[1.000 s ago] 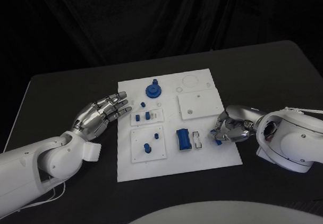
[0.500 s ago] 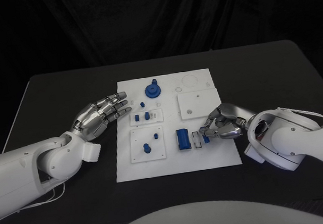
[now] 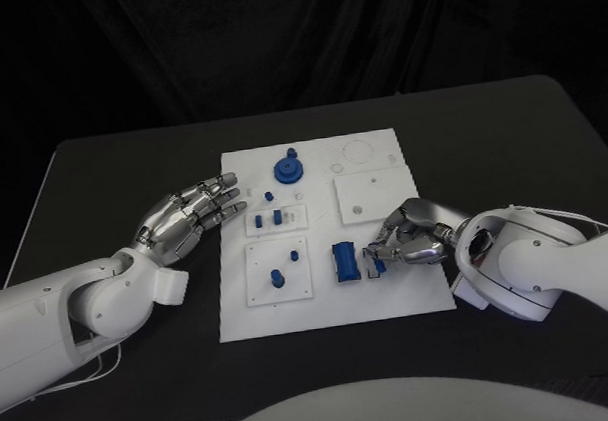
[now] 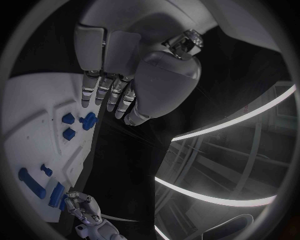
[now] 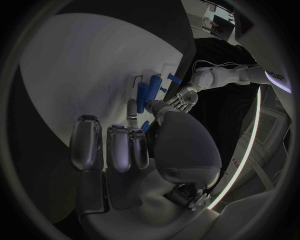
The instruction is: Assemble the parts on the task board
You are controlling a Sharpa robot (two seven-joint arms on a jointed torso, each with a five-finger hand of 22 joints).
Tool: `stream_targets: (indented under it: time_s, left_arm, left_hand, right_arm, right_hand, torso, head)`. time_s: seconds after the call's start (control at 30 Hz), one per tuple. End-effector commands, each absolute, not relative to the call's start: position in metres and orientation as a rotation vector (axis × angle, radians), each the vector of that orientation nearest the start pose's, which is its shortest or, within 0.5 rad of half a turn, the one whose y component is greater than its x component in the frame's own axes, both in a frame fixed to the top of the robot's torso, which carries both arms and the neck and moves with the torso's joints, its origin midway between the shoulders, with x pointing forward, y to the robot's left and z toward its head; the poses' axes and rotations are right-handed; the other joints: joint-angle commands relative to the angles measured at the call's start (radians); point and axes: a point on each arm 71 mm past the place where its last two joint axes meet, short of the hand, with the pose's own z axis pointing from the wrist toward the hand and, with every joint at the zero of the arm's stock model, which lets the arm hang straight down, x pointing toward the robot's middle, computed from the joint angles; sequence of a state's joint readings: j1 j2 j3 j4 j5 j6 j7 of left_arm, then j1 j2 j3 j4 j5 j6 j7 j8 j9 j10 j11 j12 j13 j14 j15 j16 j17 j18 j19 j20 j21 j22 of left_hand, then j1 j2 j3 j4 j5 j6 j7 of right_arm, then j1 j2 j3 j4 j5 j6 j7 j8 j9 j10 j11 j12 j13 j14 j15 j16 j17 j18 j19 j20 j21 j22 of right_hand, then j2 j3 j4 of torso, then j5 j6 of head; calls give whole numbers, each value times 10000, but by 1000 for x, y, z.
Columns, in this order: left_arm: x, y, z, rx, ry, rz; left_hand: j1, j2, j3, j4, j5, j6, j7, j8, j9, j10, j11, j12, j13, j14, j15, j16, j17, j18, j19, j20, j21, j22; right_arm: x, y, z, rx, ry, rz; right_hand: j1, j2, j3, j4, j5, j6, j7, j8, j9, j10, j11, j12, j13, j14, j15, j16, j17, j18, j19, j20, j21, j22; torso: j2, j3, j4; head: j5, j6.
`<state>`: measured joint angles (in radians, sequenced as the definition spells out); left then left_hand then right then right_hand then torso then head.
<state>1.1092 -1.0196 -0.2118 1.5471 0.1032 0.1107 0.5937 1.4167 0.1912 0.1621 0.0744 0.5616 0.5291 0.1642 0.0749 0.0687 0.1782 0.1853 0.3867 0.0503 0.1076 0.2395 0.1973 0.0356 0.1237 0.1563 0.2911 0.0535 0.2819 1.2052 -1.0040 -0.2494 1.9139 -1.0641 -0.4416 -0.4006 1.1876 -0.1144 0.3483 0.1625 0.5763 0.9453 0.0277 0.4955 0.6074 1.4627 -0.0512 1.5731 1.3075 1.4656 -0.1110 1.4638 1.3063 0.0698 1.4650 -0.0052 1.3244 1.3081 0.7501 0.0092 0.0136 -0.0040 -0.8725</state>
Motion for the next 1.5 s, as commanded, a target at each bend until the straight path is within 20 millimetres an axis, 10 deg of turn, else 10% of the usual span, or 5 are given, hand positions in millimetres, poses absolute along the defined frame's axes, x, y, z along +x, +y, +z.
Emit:
stream_targets:
  time_s: [0.03, 0.23, 0.53, 1.27, 1.5]
  left_arm:
    - [423, 274, -258, -12684, 14681, -18404]
    - [424, 274, -258, -12680, 14694, -18421]
    - [425, 273, -259, -12677, 14729, -18447]
    - [425, 273, -261, -12723, 14840, -18460]
    - [425, 274, -262, -12746, 14834, -18439]
  left_hand:
    - [-100, -41, 61, 20, -3, 78, 170, 36, 12, 7, 60, 40, 15, 47, -26, 39, 9, -65, 60, 16, 64, 7]
    - [-100, -41, 61, 20, -3, 78, 170, 36, 12, 7, 60, 40, 15, 47, -26, 39, 9, -65, 60, 16, 64, 7]
    - [-105, -49, 72, 19, -4, 74, 172, 37, 12, 8, 64, 36, 14, 50, -24, 44, 10, -64, 59, 17, 64, 3]
    - [-115, -55, 97, 20, -5, 64, 175, 35, 10, 6, 64, 30, 13, 52, -15, 50, 11, -63, 62, 18, 64, 0]
    - [-115, -55, 97, 20, -5, 64, 175, 35, 10, 6, 64, 30, 13, 52, -15, 50, 11, -63, 62, 18, 64, 0]
  right_arm:
    - [373, -192, -240, 3560, 20841, 6612]
    - [371, -189, -244, 3445, 21008, 6511]
    - [373, -190, -245, 3412, 20905, 6389]
    - [376, -191, -240, 3234, 20009, 6868]
    - [371, -196, -239, 3015, 20235, 7012]
  right_hand:
    - [-106, -14, 97, -36, -31, -5, -8, 32, -8, 1081, 63, -23, 2633, 611, 40, -51, -19, -106, 306, 74, -78, 1842]
    - [-321, 6, -12, 30, -327, -33, 5, 21, -15, 1081, 74, -23, 2633, 599, 52, -74, -70, -97, 289, 85, -117, 1828]
    - [-1039, 166, -663, 473, -1940, -50, 74, -28, -68, 1081, 139, -23, 2633, 583, 106, -116, -170, -80, 260, 136, -194, 1803]
    - [-1516, 350, -1422, 1041, -3019, -8, 84, 25, -66, 1081, 152, -23, 2633, 574, 121, -143, -247, -60, 228, 156, -288, 1776]
    - [-1439, 279, -1765, 1050, -2757, 80, 33, 188, 42, 1081, 114, -23, 2633, 595, 92, -93, -146, -74, 253, 139, -215, 1800]
  torso:
    - [-2, 5, -8]
    - [-10, 7, -17]
    - [-15, 9, -20]
    - [-16, 16, -19]
    - [-17, 15, -19]
  head:
    - [11, -2]
    - [31, -2]
    - [34, -2]
    - [53, -2]
    - [77, -2]
